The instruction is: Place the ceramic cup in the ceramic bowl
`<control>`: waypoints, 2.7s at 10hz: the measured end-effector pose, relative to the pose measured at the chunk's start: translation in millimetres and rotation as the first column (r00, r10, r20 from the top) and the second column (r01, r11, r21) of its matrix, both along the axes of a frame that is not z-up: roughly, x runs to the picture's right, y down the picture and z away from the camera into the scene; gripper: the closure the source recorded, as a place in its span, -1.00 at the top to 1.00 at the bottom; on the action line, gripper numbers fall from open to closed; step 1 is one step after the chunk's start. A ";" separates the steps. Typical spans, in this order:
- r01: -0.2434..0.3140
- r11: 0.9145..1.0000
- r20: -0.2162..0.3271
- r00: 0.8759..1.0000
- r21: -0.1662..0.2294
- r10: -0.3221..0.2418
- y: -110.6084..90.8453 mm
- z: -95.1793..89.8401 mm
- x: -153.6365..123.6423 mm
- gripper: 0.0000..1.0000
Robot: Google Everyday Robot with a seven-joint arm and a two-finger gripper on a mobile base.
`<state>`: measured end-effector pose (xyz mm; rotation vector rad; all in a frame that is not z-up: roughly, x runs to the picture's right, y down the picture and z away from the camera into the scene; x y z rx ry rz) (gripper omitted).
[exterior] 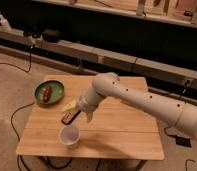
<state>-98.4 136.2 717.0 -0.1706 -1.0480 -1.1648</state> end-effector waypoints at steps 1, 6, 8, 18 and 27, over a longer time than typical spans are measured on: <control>0.019 1.000 -0.014 1.000 -0.018 -0.019 4.7 -2.2 4.4 0.60; 0.153 0.983 -0.097 0.982 -0.097 -0.163 37.3 -22.0 30.2 0.60; 0.189 0.978 -0.133 0.971 -0.085 -0.199 45.2 -15.6 27.9 0.60; 0.205 0.975 -0.135 0.967 -0.089 -0.216 84.1 -3.3 12.7 0.60; 0.168 0.976 -0.126 0.975 -0.141 -0.186 112.3 9.7 20.5 0.00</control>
